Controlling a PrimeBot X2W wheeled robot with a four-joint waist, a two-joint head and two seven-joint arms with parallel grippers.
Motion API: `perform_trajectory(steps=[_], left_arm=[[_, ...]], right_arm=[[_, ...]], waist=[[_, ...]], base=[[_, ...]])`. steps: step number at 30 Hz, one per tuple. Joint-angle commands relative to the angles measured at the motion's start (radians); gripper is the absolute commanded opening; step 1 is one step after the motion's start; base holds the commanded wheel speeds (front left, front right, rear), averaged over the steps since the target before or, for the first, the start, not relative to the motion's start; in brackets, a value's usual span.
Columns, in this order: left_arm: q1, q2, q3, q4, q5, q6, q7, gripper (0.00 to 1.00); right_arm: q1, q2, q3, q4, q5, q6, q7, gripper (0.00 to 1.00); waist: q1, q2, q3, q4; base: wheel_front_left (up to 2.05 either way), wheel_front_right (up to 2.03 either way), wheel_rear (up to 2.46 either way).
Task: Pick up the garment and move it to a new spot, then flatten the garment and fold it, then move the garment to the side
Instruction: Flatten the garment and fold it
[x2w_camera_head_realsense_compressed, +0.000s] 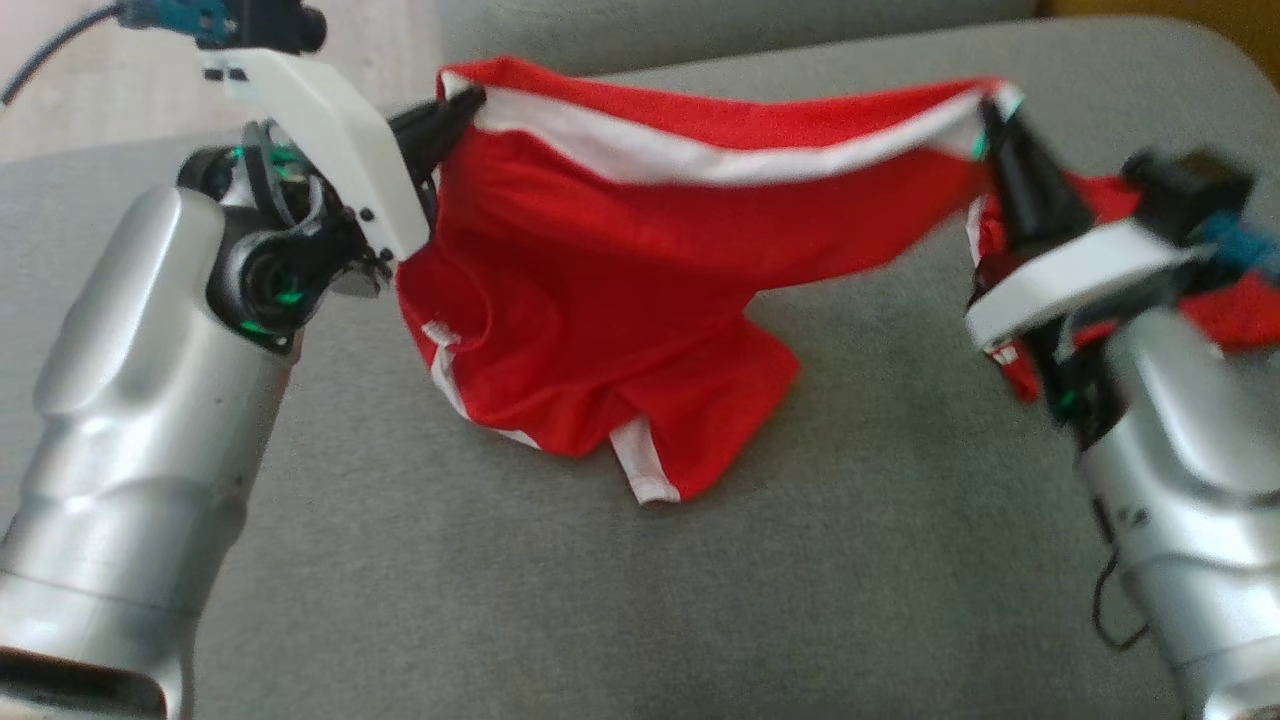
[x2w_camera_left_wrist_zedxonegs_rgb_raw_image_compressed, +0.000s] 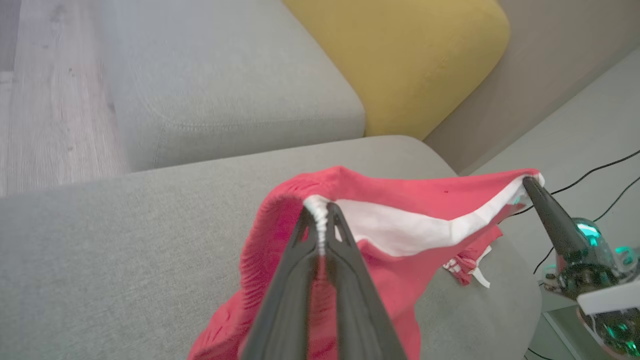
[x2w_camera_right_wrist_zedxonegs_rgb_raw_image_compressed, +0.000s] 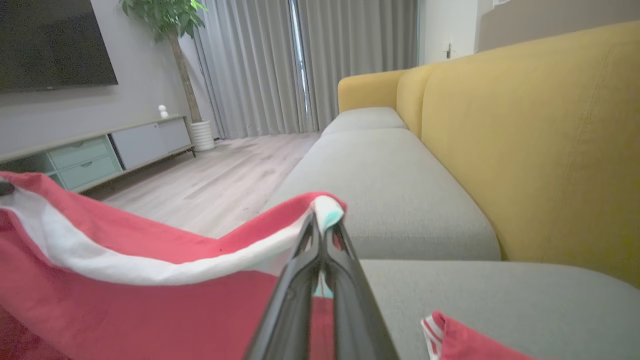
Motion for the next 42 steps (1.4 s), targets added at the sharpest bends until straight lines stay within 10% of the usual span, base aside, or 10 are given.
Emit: perform_trajectory(steps=[1, 20, 31, 42], left_arm=[[-0.056, 0.053, 0.037, -0.053, -0.008, -0.006, -0.018, 0.00], [-0.092, 0.144, -0.002, -0.254, -0.026, -0.006, -0.373, 0.00], [0.042, 0.212, -0.048, -0.385, -0.095, -0.002, -0.361, 0.00], [0.170, 0.279, -0.003, -0.659, -0.147, 0.102, -0.326, 0.00]], right_arm=[[-0.048, -0.010, -0.002, -0.055, 0.016, -0.001, 0.013, 0.00], [-0.142, -0.052, -0.132, -0.331, -0.010, -0.001, 0.099, 0.00], [0.053, -0.015, -0.192, -0.549, -0.074, -0.001, 0.175, 0.00], [0.174, 0.002, -0.243, -0.793, -0.105, -0.001, 0.324, 0.00]], waist=[[0.0001, 0.0000, -0.034, 0.031], [0.0001, 0.0000, -0.160, 0.094], [0.0001, 0.0000, -0.183, 0.091], [0.0001, 0.0000, -0.161, 0.087]], base=[[0.00, 0.00, 0.00], [0.00, 0.00, 0.00], [0.00, 0.00, 0.00], [0.00, 0.00, 0.00]])
